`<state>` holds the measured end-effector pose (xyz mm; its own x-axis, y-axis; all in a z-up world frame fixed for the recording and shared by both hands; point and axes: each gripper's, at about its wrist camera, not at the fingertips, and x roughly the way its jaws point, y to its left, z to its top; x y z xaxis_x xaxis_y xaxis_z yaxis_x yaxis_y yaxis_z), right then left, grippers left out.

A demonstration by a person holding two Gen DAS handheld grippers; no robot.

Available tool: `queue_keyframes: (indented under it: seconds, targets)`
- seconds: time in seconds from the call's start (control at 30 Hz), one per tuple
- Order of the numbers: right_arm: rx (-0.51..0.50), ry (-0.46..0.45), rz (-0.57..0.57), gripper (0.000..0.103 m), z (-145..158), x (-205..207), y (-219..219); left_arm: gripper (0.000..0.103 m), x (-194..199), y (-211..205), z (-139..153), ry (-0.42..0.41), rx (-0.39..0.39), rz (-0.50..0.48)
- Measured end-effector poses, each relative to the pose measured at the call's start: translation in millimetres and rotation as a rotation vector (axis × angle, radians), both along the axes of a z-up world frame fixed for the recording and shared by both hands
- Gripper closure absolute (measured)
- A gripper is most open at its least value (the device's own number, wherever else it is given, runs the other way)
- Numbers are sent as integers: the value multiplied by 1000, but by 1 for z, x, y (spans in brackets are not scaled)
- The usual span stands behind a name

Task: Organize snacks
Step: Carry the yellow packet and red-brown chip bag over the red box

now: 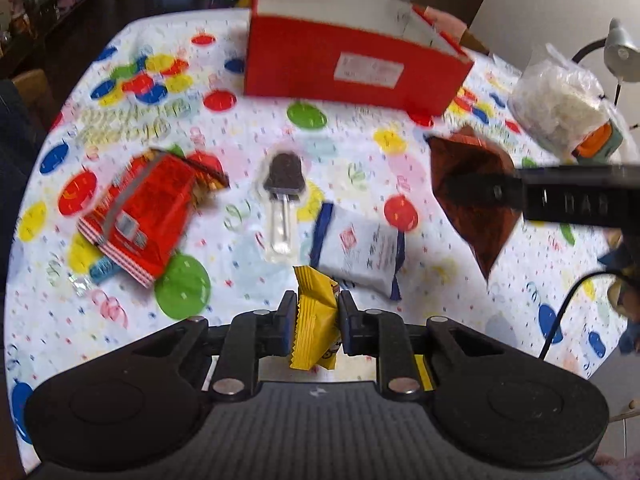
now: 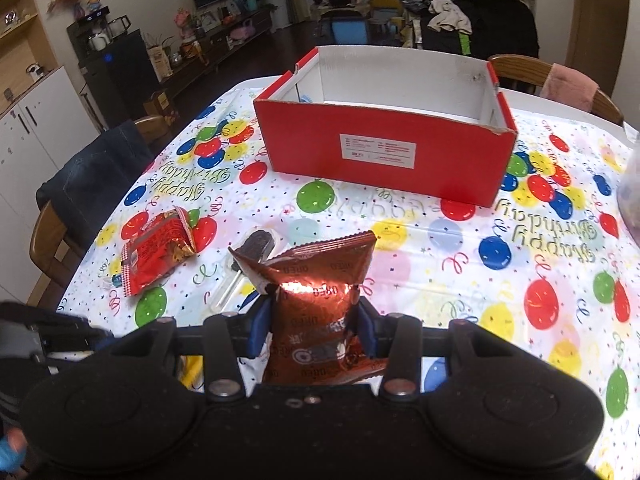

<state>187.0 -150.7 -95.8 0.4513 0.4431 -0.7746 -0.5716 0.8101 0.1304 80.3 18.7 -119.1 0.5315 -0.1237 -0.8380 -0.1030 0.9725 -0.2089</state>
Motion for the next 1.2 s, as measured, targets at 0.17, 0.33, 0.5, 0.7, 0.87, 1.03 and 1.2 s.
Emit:
queue_keyframes:
  seconds: [0.17, 0.33, 0.5, 0.7, 0.87, 1.03, 1.2]
  targets:
    - [8, -22, -30, 60, 14, -7, -5, 82, 2, 11, 18, -50, 5, 13]
    - [17, -69, -41, 60, 34, -8, -6, 82, 9, 18, 37, -104, 27, 4]
    - [17, -120, -43, 60, 52, -5, -2, 82, 20, 22, 58, -161, 46, -7]
    - [31, -168, -51, 60, 75, 11, 0, 82, 42, 22, 84, -222, 72, -19]
    - [50, -181, -69, 60, 87, 40, -1, 82, 69, 23, 98, -243, 73, -19]
    - [51, -172, -81, 60, 89, 79, -3, 82, 103, 21, 103, -239, 81, -7]
    - [39, -170, -74, 60, 88, 110, -4, 82, 138, 18, 105, -230, 101, 7]
